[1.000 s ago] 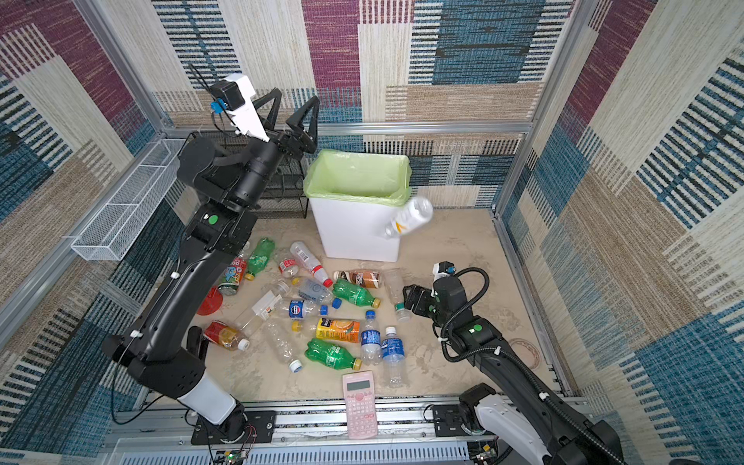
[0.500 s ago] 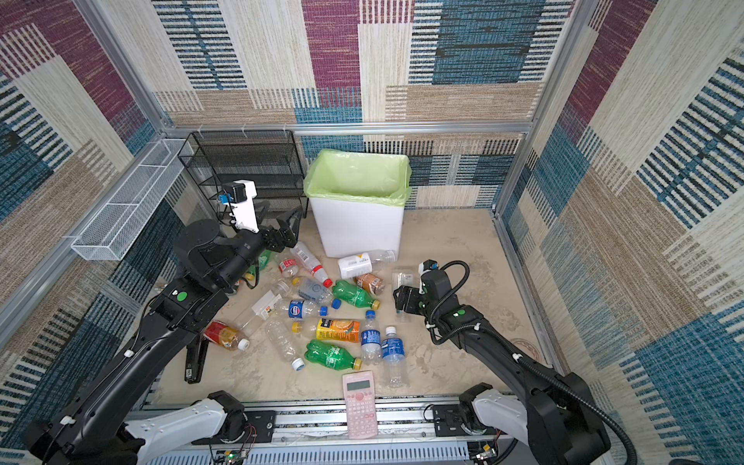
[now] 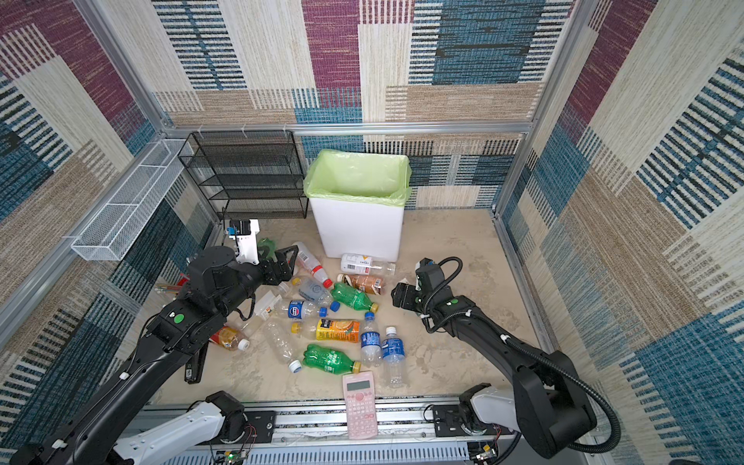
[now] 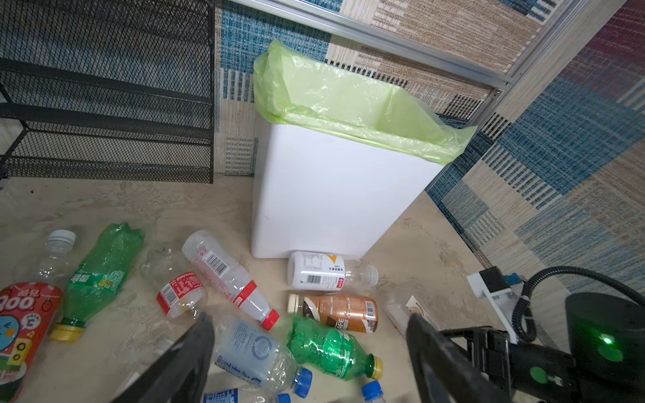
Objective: Throw the plastic bottles in the bin
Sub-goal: Pick up the plastic bottle from the center of the table.
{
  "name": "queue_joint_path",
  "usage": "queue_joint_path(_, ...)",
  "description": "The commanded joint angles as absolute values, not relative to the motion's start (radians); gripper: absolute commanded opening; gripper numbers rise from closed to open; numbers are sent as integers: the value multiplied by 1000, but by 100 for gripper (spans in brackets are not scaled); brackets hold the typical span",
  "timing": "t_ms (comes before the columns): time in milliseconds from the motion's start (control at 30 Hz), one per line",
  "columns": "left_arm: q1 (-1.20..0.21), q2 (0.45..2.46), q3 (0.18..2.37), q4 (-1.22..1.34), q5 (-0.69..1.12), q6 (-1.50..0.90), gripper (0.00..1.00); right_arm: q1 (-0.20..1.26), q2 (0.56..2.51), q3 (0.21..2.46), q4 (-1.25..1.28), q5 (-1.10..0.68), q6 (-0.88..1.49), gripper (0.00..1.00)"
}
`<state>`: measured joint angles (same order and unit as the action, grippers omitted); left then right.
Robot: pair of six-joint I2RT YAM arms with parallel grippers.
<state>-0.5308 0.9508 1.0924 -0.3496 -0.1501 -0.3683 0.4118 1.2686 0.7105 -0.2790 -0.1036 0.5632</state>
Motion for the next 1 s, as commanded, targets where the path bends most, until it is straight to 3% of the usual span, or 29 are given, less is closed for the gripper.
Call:
queue_joint_path(0, -531, 939, 1080, -385, -125, -415, 86, 410, 1322, 751, -341, -83, 518, 88)
queue_joint_path(400, -531, 871, 1017, -432, -106, -485, 83, 397, 1399, 944, -476, 63, 258, 92)
queue_joint_path(733, -531, 862, 1011, -474, -111, -485, 83, 388, 1598, 1053, -517, 74, -23, 99)
queue_joint_path(833, -530, 862, 1009, -480, -104, -490, 83, 388, 1656, 1076, -517, 66, -66, 97)
queue_joint_path(967, -531, 859, 1008, -487, -101, -488, 83, 388, 1714, 1104, -526, 31, -75, 84)
